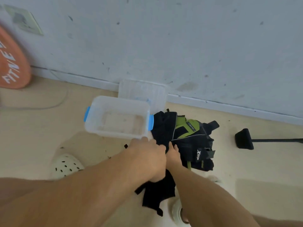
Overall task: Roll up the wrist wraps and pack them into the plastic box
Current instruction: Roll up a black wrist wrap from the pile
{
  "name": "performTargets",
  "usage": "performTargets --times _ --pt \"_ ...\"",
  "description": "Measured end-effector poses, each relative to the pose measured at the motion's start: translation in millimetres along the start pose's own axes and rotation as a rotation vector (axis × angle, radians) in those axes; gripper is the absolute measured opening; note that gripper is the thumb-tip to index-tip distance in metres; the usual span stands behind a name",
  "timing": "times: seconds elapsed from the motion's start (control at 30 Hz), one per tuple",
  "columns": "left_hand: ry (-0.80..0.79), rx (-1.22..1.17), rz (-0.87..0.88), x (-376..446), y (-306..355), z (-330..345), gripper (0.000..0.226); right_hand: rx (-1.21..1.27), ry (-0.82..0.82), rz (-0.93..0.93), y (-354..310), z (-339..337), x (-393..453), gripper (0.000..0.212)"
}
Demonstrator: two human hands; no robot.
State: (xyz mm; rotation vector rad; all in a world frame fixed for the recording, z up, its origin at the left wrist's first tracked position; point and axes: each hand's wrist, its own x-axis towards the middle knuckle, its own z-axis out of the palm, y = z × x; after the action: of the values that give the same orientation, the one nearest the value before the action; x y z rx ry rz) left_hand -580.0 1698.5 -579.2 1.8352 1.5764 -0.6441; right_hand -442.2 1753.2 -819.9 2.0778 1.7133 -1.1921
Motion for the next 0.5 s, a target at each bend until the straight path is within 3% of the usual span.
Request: performTargets --times 0.2,0.33,0.43,0.5 --pt "-0.014 -0.033 -0.014 1 -10 -7 0.048 -0.006 0.030 0.176 9 22 28 0.093" --pt "-0.001 -0.028 -0.041 -2 -15 -14 0.050 -0.063 0.028 0.211 11 26 26 0.023" --pt "-0.007 -0.053 -0.015 -4 -9 -23 0.056 -0.028 0.004 0.046 5 13 13 0.007" --pt "0.011 -0.067 -0.001 -6 -7 -30 0.057 0.141 0.015 -0.056 0 -3 1 0.004"
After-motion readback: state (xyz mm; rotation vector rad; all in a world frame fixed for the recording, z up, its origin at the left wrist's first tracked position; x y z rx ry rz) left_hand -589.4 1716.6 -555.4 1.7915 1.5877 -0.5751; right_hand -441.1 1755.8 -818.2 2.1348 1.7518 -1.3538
